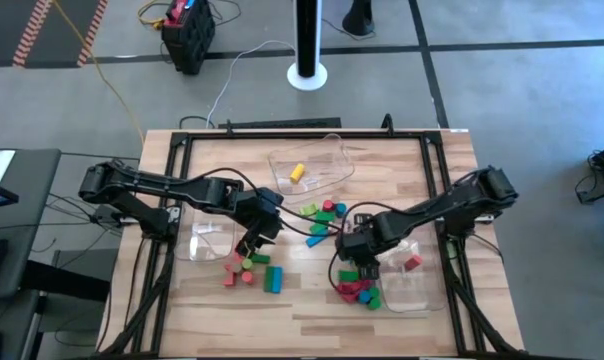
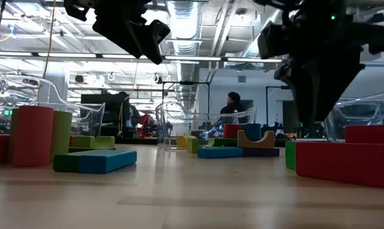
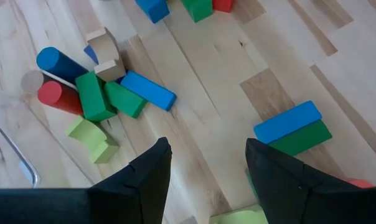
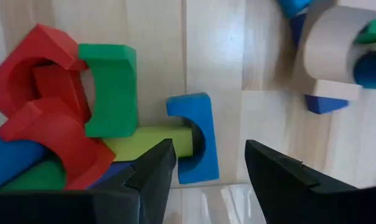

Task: Sort blocks by size
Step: Put the blue arch block into the left transparent bin

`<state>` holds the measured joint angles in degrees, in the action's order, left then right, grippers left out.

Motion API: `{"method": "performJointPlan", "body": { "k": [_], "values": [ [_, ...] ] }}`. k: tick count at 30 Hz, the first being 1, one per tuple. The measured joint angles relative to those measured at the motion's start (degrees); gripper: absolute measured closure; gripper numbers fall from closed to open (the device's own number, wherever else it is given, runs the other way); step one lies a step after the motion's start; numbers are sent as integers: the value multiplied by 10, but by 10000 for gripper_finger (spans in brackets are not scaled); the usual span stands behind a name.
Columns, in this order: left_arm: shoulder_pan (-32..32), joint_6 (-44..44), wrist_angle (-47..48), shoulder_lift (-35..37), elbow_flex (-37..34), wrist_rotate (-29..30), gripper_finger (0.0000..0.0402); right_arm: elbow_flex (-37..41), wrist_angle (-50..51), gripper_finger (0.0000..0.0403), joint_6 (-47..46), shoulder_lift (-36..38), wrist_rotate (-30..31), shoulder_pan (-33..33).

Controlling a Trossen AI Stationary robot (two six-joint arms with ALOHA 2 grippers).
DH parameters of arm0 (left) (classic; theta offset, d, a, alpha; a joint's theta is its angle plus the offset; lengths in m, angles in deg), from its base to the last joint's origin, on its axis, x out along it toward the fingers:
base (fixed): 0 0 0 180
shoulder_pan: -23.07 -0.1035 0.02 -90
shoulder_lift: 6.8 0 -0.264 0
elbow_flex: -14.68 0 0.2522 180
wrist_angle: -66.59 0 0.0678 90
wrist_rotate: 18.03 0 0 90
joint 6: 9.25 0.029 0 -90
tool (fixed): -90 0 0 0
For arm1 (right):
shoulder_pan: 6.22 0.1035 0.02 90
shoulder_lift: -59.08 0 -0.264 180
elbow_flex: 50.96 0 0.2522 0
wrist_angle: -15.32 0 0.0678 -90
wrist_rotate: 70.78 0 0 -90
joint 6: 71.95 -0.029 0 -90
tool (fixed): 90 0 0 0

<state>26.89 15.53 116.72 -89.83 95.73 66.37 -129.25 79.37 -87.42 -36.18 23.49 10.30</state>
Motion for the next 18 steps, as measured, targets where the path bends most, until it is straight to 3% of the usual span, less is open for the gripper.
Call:
{"method": "performJointPlan", "body": {
  "k": [10,18],
  "values": [
    [0,-1,2,0,0,0,200,0,15,198,28,-64,-18,-27],
    [0,-6,3,0,0,0,200,0,10,232,36,-72,-25,-39]
  ]
}}
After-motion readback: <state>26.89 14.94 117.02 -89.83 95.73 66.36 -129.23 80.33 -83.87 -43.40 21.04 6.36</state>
